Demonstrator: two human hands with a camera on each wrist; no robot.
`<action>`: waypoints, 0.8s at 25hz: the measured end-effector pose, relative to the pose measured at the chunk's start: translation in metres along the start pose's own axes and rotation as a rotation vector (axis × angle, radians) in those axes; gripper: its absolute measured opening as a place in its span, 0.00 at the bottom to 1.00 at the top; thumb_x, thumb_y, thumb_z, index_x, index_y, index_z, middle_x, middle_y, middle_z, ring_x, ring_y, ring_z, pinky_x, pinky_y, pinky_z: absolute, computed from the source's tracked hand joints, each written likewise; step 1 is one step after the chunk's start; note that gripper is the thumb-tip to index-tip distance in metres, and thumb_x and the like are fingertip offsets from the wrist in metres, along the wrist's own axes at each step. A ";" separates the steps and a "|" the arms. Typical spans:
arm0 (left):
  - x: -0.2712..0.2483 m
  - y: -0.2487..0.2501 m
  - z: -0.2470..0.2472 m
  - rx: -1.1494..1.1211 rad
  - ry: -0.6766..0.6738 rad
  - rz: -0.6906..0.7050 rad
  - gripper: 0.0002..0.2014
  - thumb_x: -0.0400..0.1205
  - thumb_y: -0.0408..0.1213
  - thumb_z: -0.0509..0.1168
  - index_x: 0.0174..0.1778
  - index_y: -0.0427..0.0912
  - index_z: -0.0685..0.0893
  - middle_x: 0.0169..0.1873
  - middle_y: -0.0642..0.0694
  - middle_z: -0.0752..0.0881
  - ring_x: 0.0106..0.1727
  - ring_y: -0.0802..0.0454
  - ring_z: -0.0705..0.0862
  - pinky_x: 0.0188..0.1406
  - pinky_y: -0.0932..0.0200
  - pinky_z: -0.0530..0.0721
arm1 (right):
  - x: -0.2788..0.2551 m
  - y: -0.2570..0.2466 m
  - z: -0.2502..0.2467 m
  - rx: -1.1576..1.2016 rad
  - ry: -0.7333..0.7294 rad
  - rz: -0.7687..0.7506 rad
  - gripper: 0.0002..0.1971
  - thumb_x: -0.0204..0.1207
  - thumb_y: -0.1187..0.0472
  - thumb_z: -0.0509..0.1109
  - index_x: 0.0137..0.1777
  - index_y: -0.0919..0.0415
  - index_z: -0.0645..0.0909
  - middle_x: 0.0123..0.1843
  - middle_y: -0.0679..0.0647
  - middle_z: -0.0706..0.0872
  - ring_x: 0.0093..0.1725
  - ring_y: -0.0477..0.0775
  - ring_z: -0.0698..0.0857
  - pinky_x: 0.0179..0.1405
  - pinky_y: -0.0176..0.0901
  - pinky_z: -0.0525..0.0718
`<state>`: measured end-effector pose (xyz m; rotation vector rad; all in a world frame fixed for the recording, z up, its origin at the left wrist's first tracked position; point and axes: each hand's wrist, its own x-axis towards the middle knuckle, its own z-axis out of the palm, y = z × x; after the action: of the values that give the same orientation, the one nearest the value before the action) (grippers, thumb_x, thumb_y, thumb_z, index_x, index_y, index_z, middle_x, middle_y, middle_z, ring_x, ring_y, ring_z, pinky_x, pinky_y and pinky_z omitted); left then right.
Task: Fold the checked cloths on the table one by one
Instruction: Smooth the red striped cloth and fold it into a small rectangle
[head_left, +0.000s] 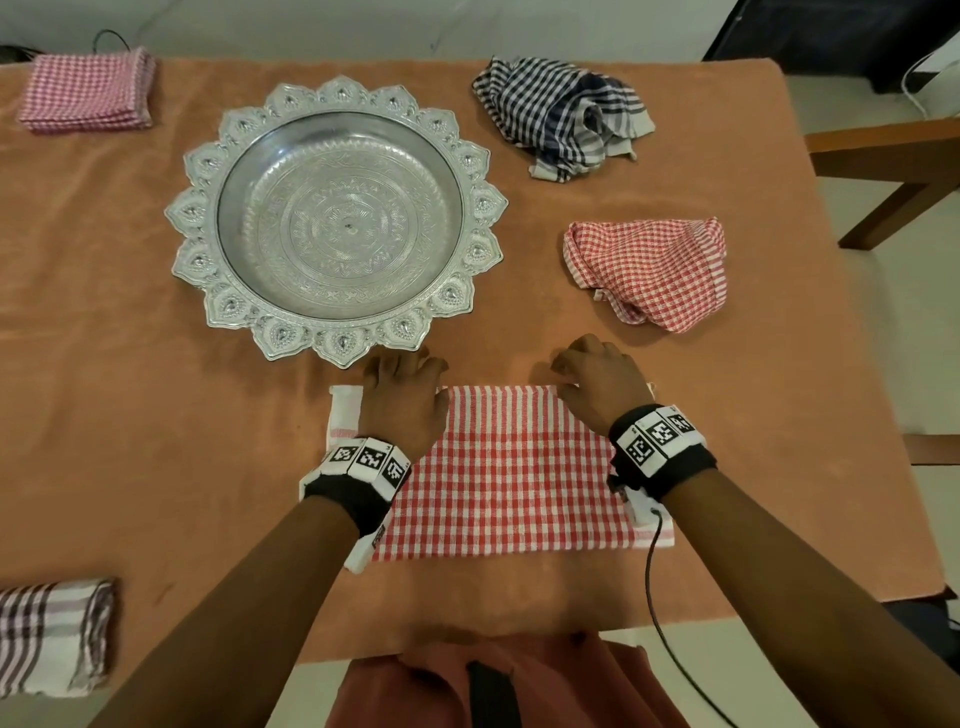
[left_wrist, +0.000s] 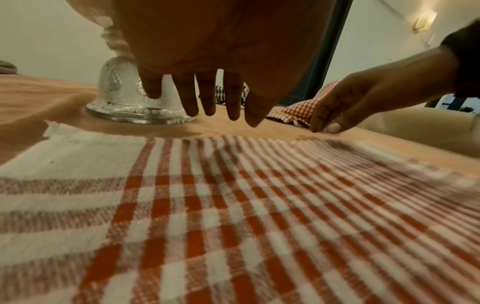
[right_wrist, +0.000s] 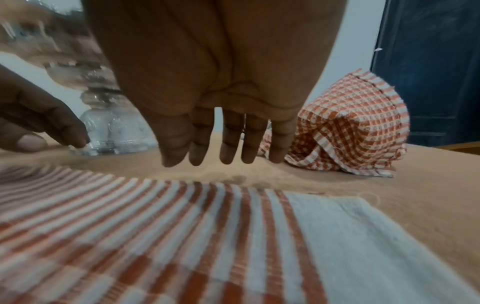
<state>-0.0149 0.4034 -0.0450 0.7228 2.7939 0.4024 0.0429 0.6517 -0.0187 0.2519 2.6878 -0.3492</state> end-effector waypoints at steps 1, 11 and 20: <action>-0.008 0.005 -0.001 -0.009 0.029 0.013 0.16 0.80 0.43 0.60 0.61 0.45 0.82 0.66 0.42 0.79 0.66 0.36 0.76 0.71 0.38 0.64 | -0.007 -0.008 0.000 0.066 0.066 0.000 0.17 0.80 0.51 0.64 0.67 0.52 0.78 0.69 0.54 0.76 0.66 0.57 0.75 0.65 0.53 0.71; -0.058 0.016 0.052 0.088 -0.317 -0.083 0.37 0.77 0.55 0.33 0.83 0.48 0.35 0.81 0.48 0.29 0.80 0.47 0.27 0.80 0.42 0.32 | -0.033 -0.096 0.079 0.177 -0.160 -0.224 0.42 0.73 0.31 0.32 0.85 0.51 0.43 0.86 0.50 0.39 0.85 0.53 0.38 0.80 0.56 0.31; -0.067 -0.042 0.045 0.087 -0.110 -0.258 0.33 0.83 0.59 0.35 0.85 0.49 0.44 0.83 0.49 0.39 0.85 0.44 0.41 0.79 0.44 0.33 | -0.054 0.045 0.062 0.100 -0.136 0.126 0.45 0.67 0.27 0.29 0.83 0.49 0.30 0.84 0.48 0.28 0.79 0.49 0.25 0.76 0.52 0.24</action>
<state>0.0365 0.3437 -0.0900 0.3795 2.7646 0.1881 0.1250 0.6704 -0.0594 0.4096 2.5106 -0.4461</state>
